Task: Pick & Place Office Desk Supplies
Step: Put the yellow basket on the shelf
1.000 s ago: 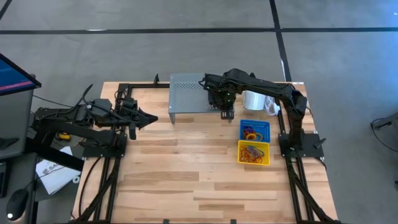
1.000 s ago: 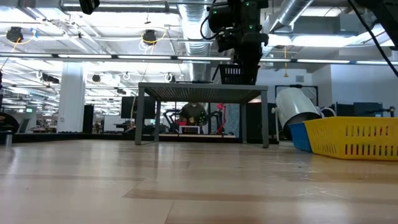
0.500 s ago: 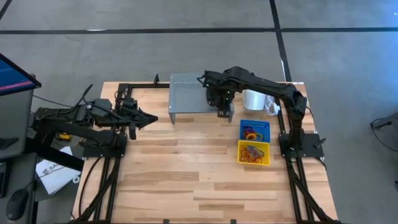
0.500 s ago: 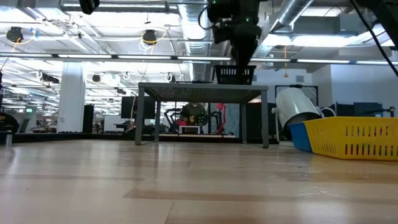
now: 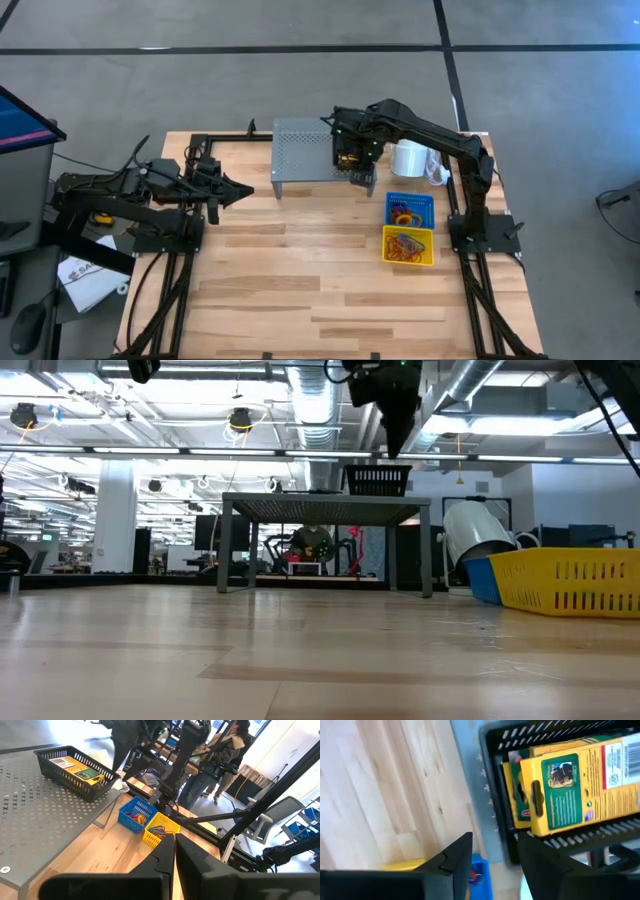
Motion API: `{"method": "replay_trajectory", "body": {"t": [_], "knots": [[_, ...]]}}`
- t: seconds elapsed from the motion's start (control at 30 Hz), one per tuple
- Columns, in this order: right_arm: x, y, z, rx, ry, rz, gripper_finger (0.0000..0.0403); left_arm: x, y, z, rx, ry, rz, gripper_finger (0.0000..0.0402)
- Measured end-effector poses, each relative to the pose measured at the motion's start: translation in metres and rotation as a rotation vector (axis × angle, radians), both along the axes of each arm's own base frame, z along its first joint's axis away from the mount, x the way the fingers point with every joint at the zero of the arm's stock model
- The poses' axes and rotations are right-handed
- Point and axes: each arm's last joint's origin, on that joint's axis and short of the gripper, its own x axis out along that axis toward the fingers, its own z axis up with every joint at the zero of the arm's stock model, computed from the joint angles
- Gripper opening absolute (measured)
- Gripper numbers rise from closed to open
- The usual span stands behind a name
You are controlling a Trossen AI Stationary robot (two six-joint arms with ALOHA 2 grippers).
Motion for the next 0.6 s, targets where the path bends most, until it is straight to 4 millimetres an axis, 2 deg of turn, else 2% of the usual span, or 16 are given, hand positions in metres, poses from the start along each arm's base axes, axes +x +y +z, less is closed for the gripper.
{"method": "replay_trajectory", "body": {"t": [0.17,0.4,0.5,0.6], "knots": [[-0.013,0.022,0.030,-0.045,-0.140,-0.105,0.0143,0.000,0.000,0.000,0.000,0.000,0.000,0.0008],[-0.055,0.059,0.074,-0.076,-0.307,-0.359,0.0117,0.000,0.000,0.000,0.000,0.001,0.000,0.0008],[-0.070,0.079,0.078,-0.075,-0.339,-0.445,0.0110,0.000,0.000,0.000,0.000,0.001,0.000,0.0008],[-0.083,0.098,0.070,-0.035,-0.337,-0.531,0.0107,0.000,0.000,0.000,0.001,0.001,0.000,0.0008]]}}
